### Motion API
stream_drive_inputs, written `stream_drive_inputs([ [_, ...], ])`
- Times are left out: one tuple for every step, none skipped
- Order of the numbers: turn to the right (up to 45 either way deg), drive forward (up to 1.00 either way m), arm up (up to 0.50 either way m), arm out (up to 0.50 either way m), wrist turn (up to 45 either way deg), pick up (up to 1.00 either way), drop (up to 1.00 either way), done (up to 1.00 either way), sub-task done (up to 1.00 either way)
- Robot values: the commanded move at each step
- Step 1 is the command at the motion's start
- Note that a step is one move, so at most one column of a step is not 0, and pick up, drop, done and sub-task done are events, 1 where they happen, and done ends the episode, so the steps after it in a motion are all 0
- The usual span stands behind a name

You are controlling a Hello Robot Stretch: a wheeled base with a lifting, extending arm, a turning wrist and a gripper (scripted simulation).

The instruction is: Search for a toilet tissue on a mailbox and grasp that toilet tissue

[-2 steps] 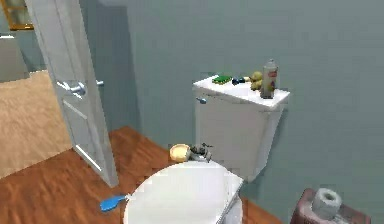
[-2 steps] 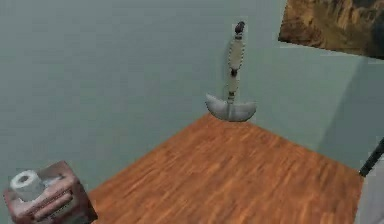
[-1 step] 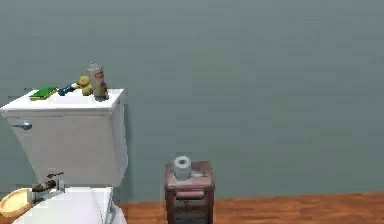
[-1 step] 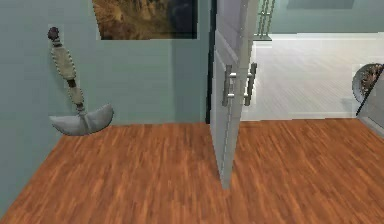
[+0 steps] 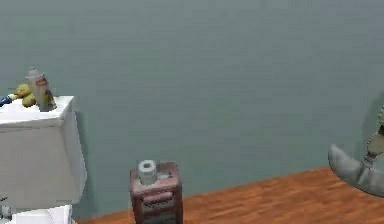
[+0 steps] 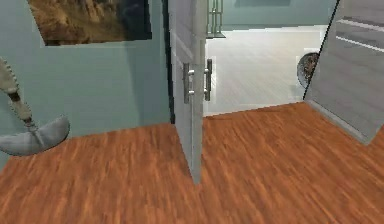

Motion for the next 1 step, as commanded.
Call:
stream_drive_inputs([
  [0.0, 0.55, 0.0, 0.0, 0.0, 0.0, 0.0, 0.0, 0.0],
])
